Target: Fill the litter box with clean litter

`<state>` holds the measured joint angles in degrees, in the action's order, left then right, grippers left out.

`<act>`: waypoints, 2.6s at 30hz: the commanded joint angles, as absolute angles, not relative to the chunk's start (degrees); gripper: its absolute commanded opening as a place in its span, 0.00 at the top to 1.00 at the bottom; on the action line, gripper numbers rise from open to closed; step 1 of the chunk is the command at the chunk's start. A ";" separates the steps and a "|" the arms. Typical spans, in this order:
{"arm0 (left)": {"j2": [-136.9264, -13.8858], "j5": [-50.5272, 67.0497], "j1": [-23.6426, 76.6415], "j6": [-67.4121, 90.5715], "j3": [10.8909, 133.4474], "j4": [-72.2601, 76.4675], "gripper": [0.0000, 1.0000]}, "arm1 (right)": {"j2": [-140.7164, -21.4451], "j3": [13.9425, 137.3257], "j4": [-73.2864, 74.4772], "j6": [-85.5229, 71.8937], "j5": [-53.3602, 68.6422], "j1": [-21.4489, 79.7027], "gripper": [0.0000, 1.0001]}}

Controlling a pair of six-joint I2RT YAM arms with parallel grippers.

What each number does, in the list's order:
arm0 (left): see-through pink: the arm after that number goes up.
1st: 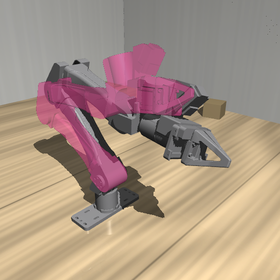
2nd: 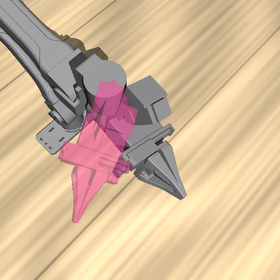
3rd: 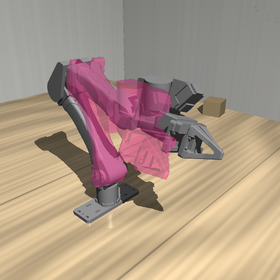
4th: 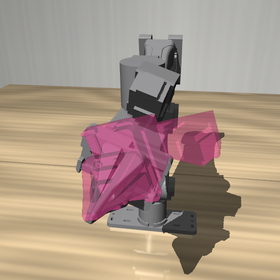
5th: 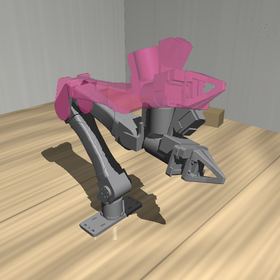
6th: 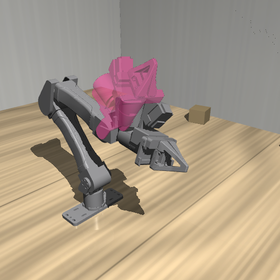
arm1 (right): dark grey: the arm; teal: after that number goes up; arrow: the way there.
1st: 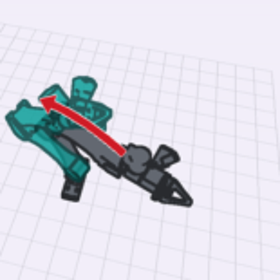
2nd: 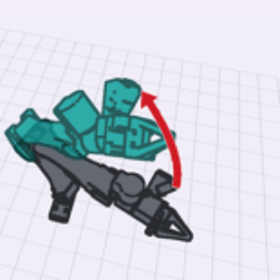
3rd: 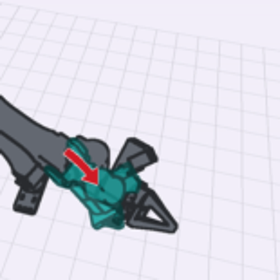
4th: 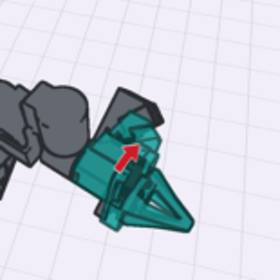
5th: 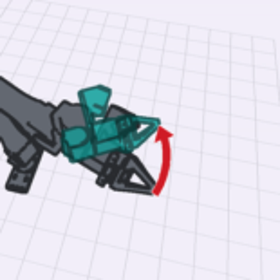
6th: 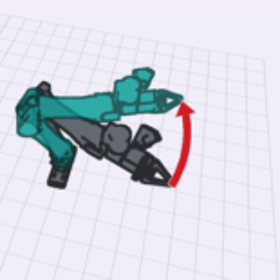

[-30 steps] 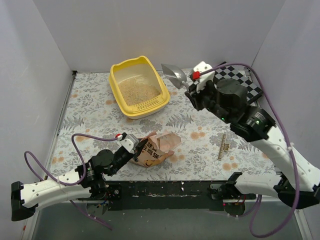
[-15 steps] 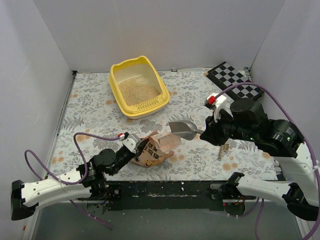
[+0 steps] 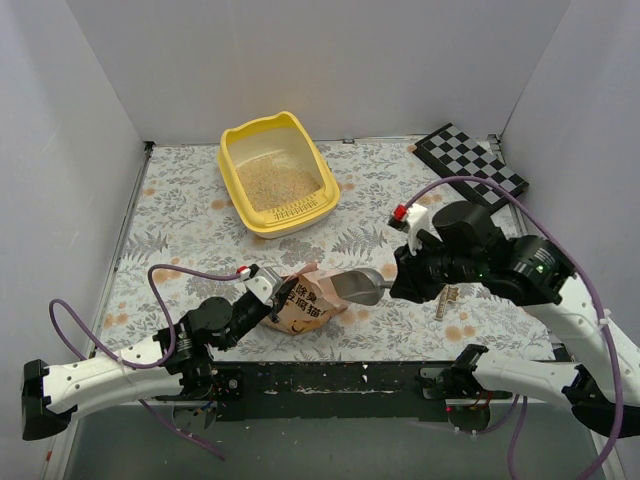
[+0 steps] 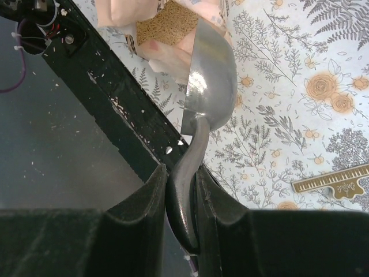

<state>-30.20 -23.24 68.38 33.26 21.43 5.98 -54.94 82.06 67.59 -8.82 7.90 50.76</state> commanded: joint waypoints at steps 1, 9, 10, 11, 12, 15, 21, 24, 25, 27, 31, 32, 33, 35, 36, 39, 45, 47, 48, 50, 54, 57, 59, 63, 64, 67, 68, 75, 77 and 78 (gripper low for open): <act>-29.53 -22.77 68.55 32.96 23.55 6.33 1.00 | -57.91 80.60 59.86 -7.65 10.98 50.98 0.99; -30.32 -20.13 68.55 32.78 23.64 6.07 1.00 | -66.08 81.56 57.92 -5.36 16.25 50.98 0.99; -30.67 -19.78 68.55 32.70 23.64 5.98 1.00 | -67.05 81.82 57.75 -5.36 17.04 50.98 0.99; -31.11 -19.43 68.64 32.61 23.82 5.80 1.00 | -68.54 82.09 57.83 -5.45 17.75 50.98 0.99; -31.72 -19.25 68.56 32.61 23.91 5.63 1.00 | -70.21 82.44 58.01 -5.71 18.36 50.98 0.99; -33.04 -18.28 68.64 32.52 24.26 5.19 1.00 | -75.13 83.14 58.45 -6.15 18.72 50.98 0.99; -33.40 -18.11 68.55 32.78 24.43 4.48 1.00 | -82.87 79.73 54.94 -6.15 20.55 50.54 0.99; -32.52 -18.37 68.55 32.78 24.52 4.39 1.00 | -86.04 76.21 48.80 -6.06 26.43 49.49 0.99; -32.17 -18.46 68.64 32.78 24.52 4.31 1.00 | -86.91 74.90 46.69 -5.98 28.54 49.05 0.99; -31.73 -18.72 68.56 32.78 24.43 4.22 1.00 | -87.71 71.82 41.07 -6.76 33.38 48.26 0.99; -31.11 -19.07 68.64 32.61 24.43 3.96 1.00 | -86.49 63.22 26.06 -11.06 42.52 46.67 0.99; -31.11 -19.16 68.56 32.61 24.43 3.96 1.00 | -86.31 61.28 22.01 -12.73 44.63 46.23 0.99; -31.11 -19.16 68.55 32.61 24.43 4.04 1.00 | -86.22 59.35 17.97 -14.05 46.48 46.14 0.99; -31.29 -19.16 68.64 32.52 24.43 4.04 1.00 | -85.70 56.44 11.45 -16.77 48.42 46.14 0.99; -31.38 -19.25 68.64 32.52 24.43 3.96 1.00 | -85.35 54.77 7.16 -18.79 49.21 46.14 0.99; -31.46 -19.34 68.55 32.35 24.43 3.87 1.00 | -82.45 50.29 -1.81 -22.40 49.22 45.97 0.99; -31.03 -19.69 68.56 32.17 24.26 3.87 1.00 | -75.25 42.73 -15.98 -31.10 50.10 44.39 0.99; -31.03 -19.69 68.55 31.99 24.08 3.87 1.00 | -73.13 40.44 -19.49 -33.39 50.10 43.69 0.99; -31.03 -19.69 68.64 32.08 24.17 3.95 1.00 | -71.91 39.39 -20.47 -34.44 50.10 43.33 0.99; -31.29 -19.69 68.55 31.99 24.17 3.87 1.00 | -69.80 37.45 -22.05 -35.94 49.75 42.72 0.99; -32.17 -19.34 68.55 31.82 24.08 3.87 1.00 | -66.10 32.89 -26.27 -39.54 50.01 41.31 0.99; -32.61 -18.99 68.64 31.64 23.91 3.87 1.00 | -64.08 29.37 -29.35 -42.27 50.01 40.61 0.99; -32.87 -18.55 68.56 31.38 23.91 3.87 1.00 | -62.41 28.22 -29.44 -42.97 49.92 39.82 0.99; -33.13 -17.67 68.55 31.20 23.64 4.13 1.00 | -58.54 25.49 -29.62 -45.78 50.01 37.19 0.99; -33.05 -17.32 68.64 31.03 23.56 4.13 1.00 | -57.06 24.71 -29.62 -46.57 50.01 36.48 0.99; -32.87 -16.18 68.56 30.68 23.29 4.48 1.00 | -53.36 22.68 -27.96 -48.60 49.57 33.85 0.99; -32.87 -15.74 68.55 30.50 23.20 4.74 1.00 | -52.04 22.24 -26.82 -49.04 49.48 32.71 0.99; -32.70 -13.45 68.64 29.80 22.41 5.62 1.00 | -43.16 16.88 -21.10 -52.99 49.13 26.38 0.99; -32.78 -13.01 68.64 29.53 22.24 5.71 1.00 | -40.88 15.39 -19.52 -53.61 48.61 25.14 0.99; -32.87 -12.75 68.64 29.44 22.24 5.80 1.00 | -39.91 14.77 -19.08 -54.31 48.26 24.61 0.99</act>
<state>-33.17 -16.25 68.38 29.80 22.44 3.49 -43.81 16.16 -19.25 -51.22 50.28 27.38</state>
